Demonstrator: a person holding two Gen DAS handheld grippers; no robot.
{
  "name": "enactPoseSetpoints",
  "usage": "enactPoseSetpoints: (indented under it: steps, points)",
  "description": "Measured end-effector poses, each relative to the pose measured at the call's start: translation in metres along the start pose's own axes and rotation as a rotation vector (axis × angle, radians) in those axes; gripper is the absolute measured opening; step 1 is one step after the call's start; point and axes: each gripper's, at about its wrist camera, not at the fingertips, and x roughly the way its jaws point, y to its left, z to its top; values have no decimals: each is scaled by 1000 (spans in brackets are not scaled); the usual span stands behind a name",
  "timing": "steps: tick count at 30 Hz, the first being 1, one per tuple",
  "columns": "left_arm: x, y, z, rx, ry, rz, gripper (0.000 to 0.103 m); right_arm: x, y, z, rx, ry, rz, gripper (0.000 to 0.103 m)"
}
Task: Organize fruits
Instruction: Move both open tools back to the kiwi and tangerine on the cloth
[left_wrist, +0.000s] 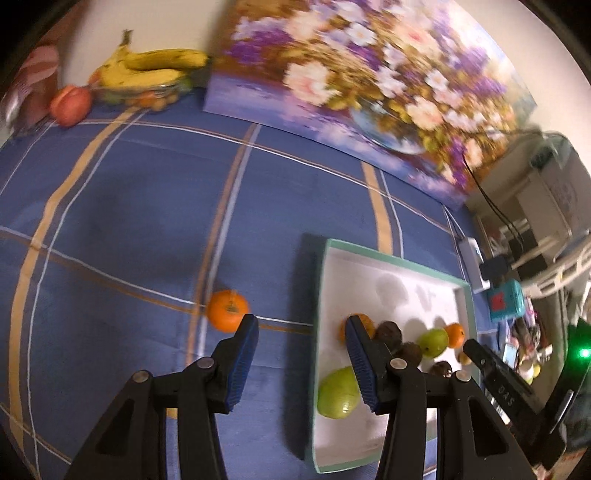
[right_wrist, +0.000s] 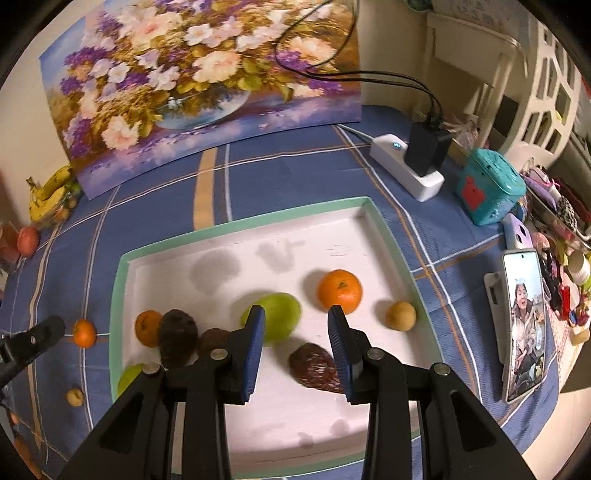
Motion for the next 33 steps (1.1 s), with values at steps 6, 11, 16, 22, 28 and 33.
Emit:
enactPoseSetpoints:
  steps: [6,11,16,22,28,33]
  points:
    - [-10,23,5,-67,-27,17,52,-3,20,1,-52,-8,36,36]
    - [-12,30,6,-89,-36,36,52,-5,29,0,-70,-10,56,36]
    - [-7,30,4,-89,-23,71,63,-4,31,0,-75,-5,70,36]
    - [0,36,1,-102,-4,136,81,6,34,-3,-107,31,42,70]
    - [2,40,-1,-99,-12,171,96,14,37,-7,-132,57,33,72]
    - [3,41,-1,-103,-15,184,100,17,40,-8,-141,67,33,72]
